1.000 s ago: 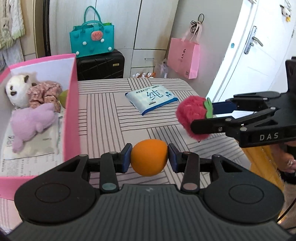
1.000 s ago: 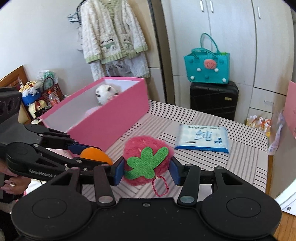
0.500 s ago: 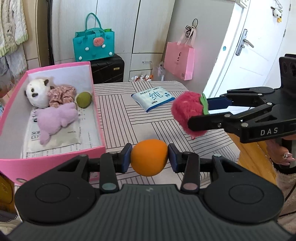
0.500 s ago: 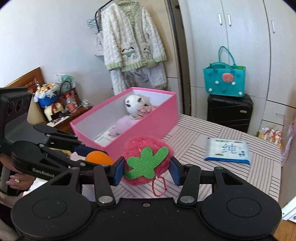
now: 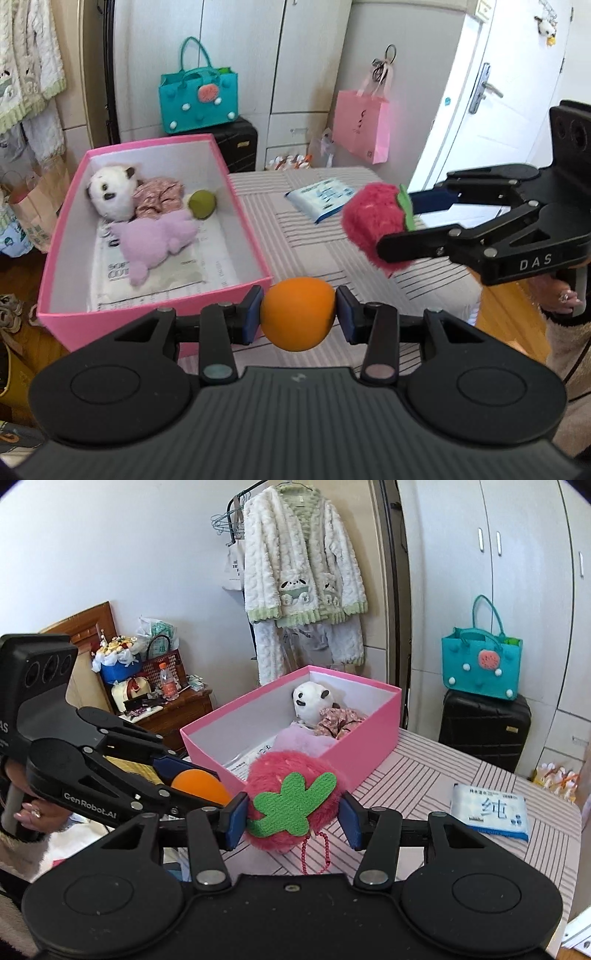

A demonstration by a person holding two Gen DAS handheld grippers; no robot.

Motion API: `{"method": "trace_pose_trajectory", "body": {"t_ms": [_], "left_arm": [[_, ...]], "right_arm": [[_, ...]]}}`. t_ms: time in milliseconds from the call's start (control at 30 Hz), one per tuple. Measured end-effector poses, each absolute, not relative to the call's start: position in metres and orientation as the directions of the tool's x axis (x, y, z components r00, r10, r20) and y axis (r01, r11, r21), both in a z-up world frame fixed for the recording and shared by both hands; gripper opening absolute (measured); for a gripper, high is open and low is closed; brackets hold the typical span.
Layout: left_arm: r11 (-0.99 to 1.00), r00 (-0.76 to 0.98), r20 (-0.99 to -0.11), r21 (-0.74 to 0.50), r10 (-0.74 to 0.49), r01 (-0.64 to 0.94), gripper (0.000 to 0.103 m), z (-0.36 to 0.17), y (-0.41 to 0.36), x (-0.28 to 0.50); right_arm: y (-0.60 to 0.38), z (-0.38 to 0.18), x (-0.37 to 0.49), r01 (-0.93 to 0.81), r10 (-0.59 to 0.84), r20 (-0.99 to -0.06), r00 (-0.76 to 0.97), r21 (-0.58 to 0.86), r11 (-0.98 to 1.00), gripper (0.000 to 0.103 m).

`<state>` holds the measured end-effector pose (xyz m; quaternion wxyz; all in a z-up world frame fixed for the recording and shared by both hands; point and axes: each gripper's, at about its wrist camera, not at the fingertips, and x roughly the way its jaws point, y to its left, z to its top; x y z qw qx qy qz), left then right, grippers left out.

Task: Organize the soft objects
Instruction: 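Lift the puff and orange sponge and carry both toward the pink box, then lower the puff and sponge into the box and open both tools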

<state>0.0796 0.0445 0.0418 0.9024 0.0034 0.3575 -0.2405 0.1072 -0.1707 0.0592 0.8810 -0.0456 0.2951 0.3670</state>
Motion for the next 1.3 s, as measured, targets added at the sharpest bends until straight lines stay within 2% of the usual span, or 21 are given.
{"method": "trace_pose_trajectory", "body": {"t_ms": [167, 467, 700, 867, 1000, 1167, 1200, 1300], "left_arm": [[0.901, 0.637, -0.661, -0.150, -0.398, 0.407, 0.042, 0.042, 0.067, 0.095], [0.926, 0.692, -0.622, -0.166, -0.365, 0.339, 0.042, 0.032, 0.101, 0.134], [0.905, 0.659, -0.622, -0.247, -0.423, 0.348, 0.042, 0.015, 0.105, 0.183], [0.875, 0.553, -0.682, -0.314, -0.478, 0.369, 0.042, -0.007, 0.095, 0.224], [0.882, 0.527, -0.716, -0.290, -0.457, 0.372, 0.042, -0.016, 0.086, 0.247], [0.868, 0.453, -0.754, -0.318, -0.476, 0.382, 0.043, -0.020, 0.079, 0.264], [0.863, 0.435, -0.759, -0.332, -0.484, 0.382, 0.044, -0.020, 0.078, 0.267], [0.871, 0.448, -0.760, -0.322, -0.471, 0.370, 0.057, -0.018, 0.077, 0.266]], "right_arm": [[-0.157, 0.055, 0.120, -0.687, 0.616, -0.564, 0.550, 0.114, 0.718, 0.057], [-0.127, 0.048, 0.161, -0.696, 0.607, -0.543, 0.580, 0.056, 0.716, 0.057], [-0.094, 0.049, 0.215, -0.698, 0.605, -0.540, 0.586, 0.044, 0.715, 0.057], [-0.078, 0.043, 0.255, -0.690, 0.597, -0.567, 0.567, 0.070, 0.721, 0.057], [-0.069, 0.033, 0.276, -0.693, 0.576, -0.611, 0.543, 0.061, 0.718, 0.057], [-0.055, 0.023, 0.289, -0.702, 0.532, -0.663, 0.527, 0.013, 0.712, 0.057], [-0.053, 0.022, 0.291, -0.693, 0.518, -0.671, 0.531, 0.009, 0.721, 0.058], [-0.054, 0.022, 0.294, -0.672, 0.503, -0.678, 0.536, 0.017, 0.740, 0.063]]}}
